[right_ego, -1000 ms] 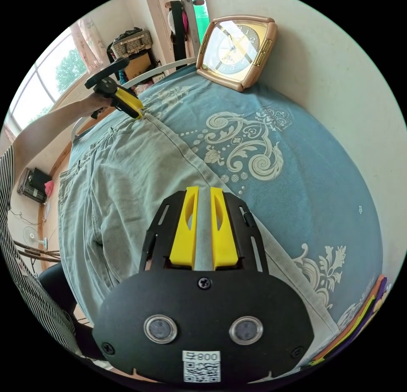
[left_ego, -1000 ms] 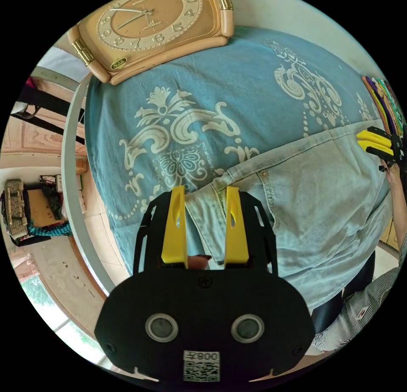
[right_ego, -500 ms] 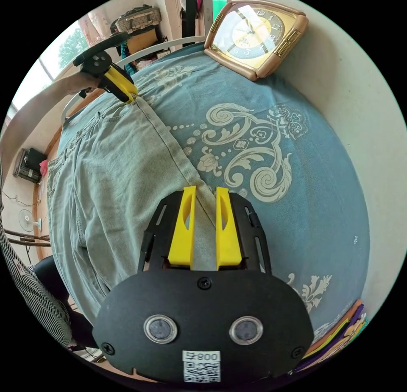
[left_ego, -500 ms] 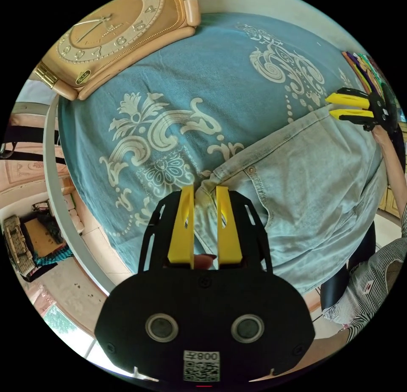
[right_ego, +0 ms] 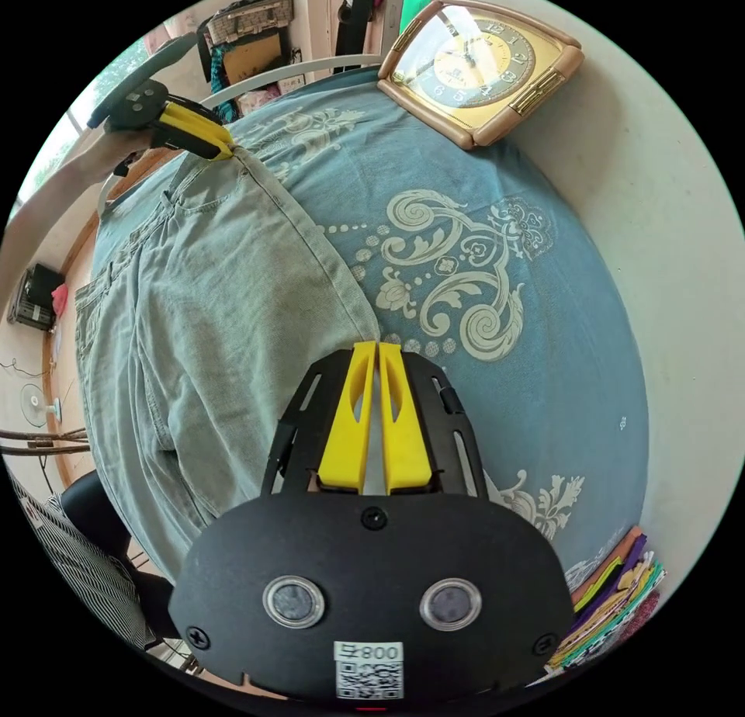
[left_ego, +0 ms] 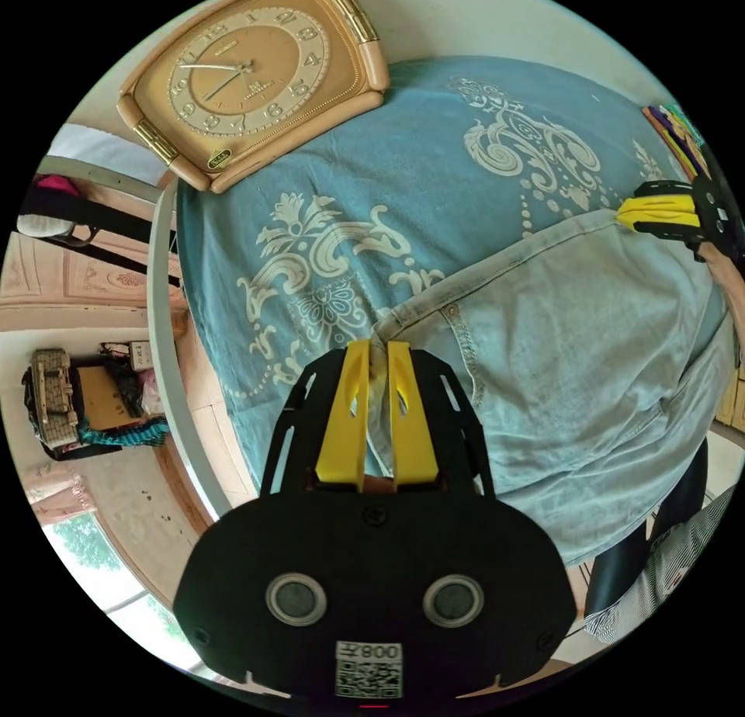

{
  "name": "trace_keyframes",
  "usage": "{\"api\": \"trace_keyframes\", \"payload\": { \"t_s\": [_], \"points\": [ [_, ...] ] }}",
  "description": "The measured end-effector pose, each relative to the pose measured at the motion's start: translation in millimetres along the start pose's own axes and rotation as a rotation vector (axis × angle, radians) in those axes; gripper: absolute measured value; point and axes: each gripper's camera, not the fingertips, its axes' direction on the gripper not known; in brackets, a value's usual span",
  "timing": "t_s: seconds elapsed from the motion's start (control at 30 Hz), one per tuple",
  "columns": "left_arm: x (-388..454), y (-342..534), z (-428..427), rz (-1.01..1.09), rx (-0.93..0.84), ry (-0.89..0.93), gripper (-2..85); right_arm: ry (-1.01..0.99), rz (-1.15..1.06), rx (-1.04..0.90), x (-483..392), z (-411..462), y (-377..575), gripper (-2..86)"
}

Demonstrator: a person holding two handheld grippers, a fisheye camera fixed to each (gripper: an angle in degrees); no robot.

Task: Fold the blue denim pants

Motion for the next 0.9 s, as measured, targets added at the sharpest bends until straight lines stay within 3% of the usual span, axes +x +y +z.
{"api": "trace_keyframes", "payload": {
  "t_s": [0.5, 0.9],
  "points": [
    [43.0, 240.6, -108.2, 0.004, 0.204, -0.026, 1.0, -0.026, 0.061, 0.191, -108.3, -153.7, 108.2, 0.2],
    [91.2, 456.1, -111.5, 0.037, 0.131, 0.036, 1.1, -0.108, -0.036, 0.081, -245.8, -162.9, 166.7, 0.2]
  ]
}}
